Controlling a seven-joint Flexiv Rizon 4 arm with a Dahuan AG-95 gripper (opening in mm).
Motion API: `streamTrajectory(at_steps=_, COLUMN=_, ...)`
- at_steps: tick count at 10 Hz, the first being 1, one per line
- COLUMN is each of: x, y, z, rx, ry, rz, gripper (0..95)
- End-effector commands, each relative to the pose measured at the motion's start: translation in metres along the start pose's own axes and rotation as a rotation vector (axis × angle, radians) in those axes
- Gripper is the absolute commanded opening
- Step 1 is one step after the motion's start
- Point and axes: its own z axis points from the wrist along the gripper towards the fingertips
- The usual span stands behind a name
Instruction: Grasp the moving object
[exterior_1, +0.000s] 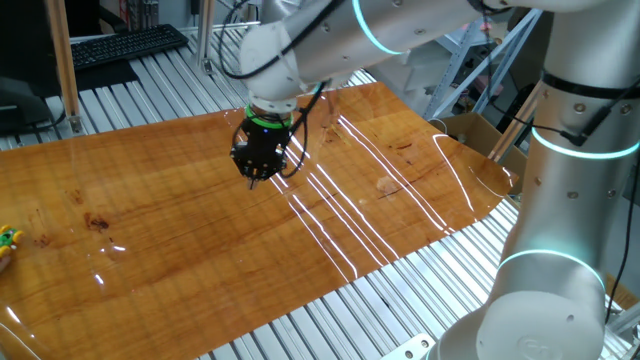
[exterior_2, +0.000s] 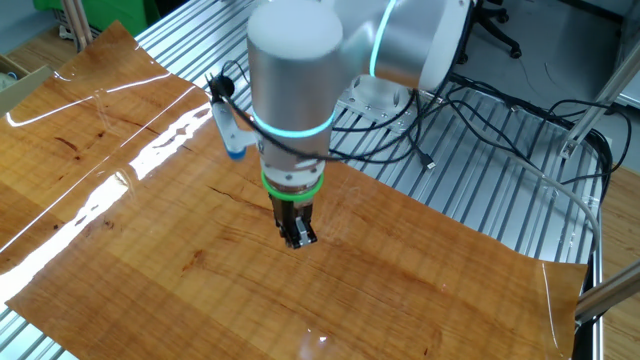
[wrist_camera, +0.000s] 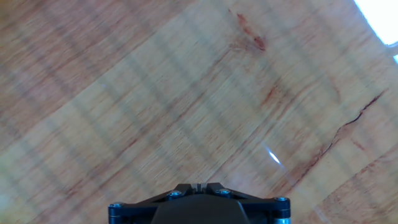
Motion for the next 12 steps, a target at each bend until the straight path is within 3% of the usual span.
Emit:
streamTrajectory(at_steps=1, x=-0.001, y=0.002, z=0.001, rx=0.024, ry=0.017, rz=0.041, gripper=0.0)
streamTrajectory(at_steps=5, x=-0.001, y=0.002, z=0.001, rx=0.061, ry=0.038, rz=0.094, gripper=0.0)
streamTrajectory(at_steps=6, x=-0.001, y=0.002, z=0.001, rx=0.056, ry=0.051, rz=0.097, gripper=0.0)
streamTrajectory(at_steps=8, x=-0.001, y=0.002, z=0.001, rx=0.062, ry=0.041, rz=0.104, gripper=0.0)
streamTrajectory(at_steps=9, x=-0.001, y=0.002, z=0.001, rx=0.055, ry=0.027, rz=0.15, gripper=0.0)
streamTrajectory(at_steps=11, x=-0.002, y=0.004, z=0.004, rx=0.054, ry=0.034, rz=0.241, gripper=0.0)
streamTrajectory(at_steps=12, x=-0.005, y=0.012, z=0.01, rx=0.061, ry=0.028, rz=0.271, gripper=0.0)
